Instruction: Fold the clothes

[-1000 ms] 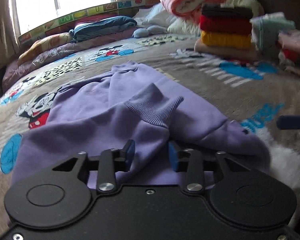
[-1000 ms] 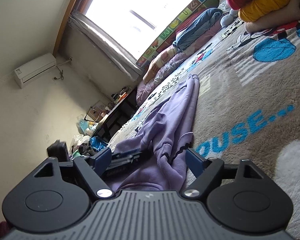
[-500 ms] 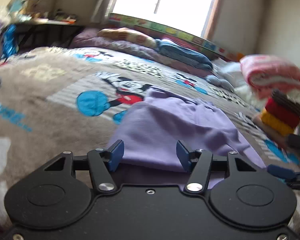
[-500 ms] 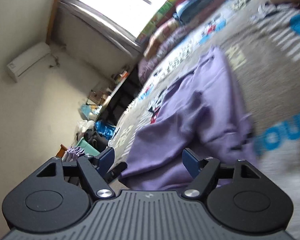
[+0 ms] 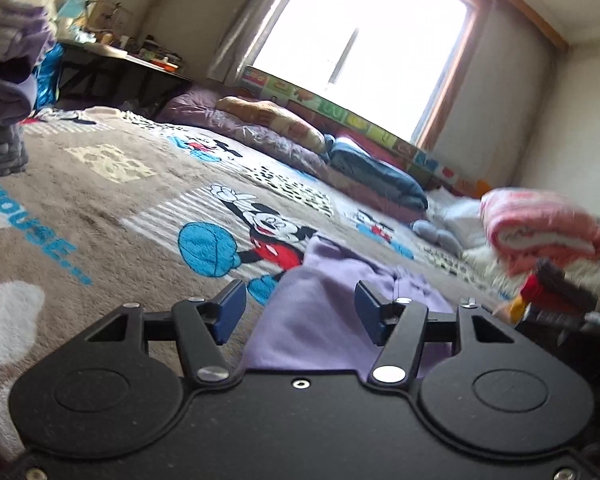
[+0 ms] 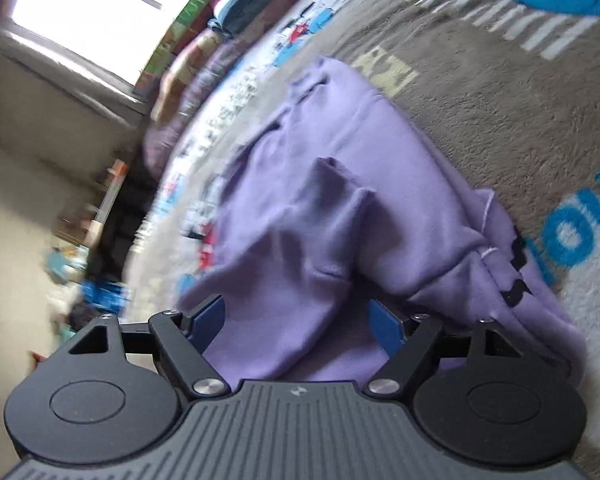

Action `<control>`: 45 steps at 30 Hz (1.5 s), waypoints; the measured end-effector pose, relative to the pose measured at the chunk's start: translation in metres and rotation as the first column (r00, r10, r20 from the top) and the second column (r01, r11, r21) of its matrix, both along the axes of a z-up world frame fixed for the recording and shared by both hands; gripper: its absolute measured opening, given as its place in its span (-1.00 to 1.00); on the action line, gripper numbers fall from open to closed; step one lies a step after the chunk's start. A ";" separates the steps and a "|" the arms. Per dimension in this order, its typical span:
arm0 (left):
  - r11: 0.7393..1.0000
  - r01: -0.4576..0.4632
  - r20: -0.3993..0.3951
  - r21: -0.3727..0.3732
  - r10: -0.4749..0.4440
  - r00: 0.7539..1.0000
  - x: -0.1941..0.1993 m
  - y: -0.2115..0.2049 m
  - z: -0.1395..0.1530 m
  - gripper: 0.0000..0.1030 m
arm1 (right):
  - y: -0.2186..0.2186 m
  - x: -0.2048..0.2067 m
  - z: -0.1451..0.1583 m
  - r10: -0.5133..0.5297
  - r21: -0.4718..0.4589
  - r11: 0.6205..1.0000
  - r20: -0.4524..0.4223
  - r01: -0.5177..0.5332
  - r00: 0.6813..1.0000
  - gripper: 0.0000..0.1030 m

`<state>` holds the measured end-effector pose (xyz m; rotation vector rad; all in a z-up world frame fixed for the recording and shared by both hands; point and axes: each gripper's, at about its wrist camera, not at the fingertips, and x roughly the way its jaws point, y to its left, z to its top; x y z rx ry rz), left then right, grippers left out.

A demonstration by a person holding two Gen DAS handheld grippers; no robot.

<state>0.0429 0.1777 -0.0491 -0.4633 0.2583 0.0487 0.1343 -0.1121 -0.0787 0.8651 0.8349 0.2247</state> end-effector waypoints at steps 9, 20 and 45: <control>0.999 -0.014 0.000 -0.051 0.014 1.000 0.000 0.009 -0.001 0.15 | 0.013 0.017 -0.011 -0.074 -0.004 0.997 0.027 0.074 0.997 0.35; 0.998 -0.017 -0.035 -0.060 0.015 0.999 0.005 0.014 -0.010 0.15 | 0.011 0.023 -0.025 -0.125 0.087 0.989 0.068 0.118 0.990 -0.67; 0.948 0.174 -0.215 0.265 -0.118 0.970 0.017 -0.058 -0.029 0.34 | -0.013 0.071 0.132 0.159 -0.002 0.984 0.456 -0.178 0.876 -0.73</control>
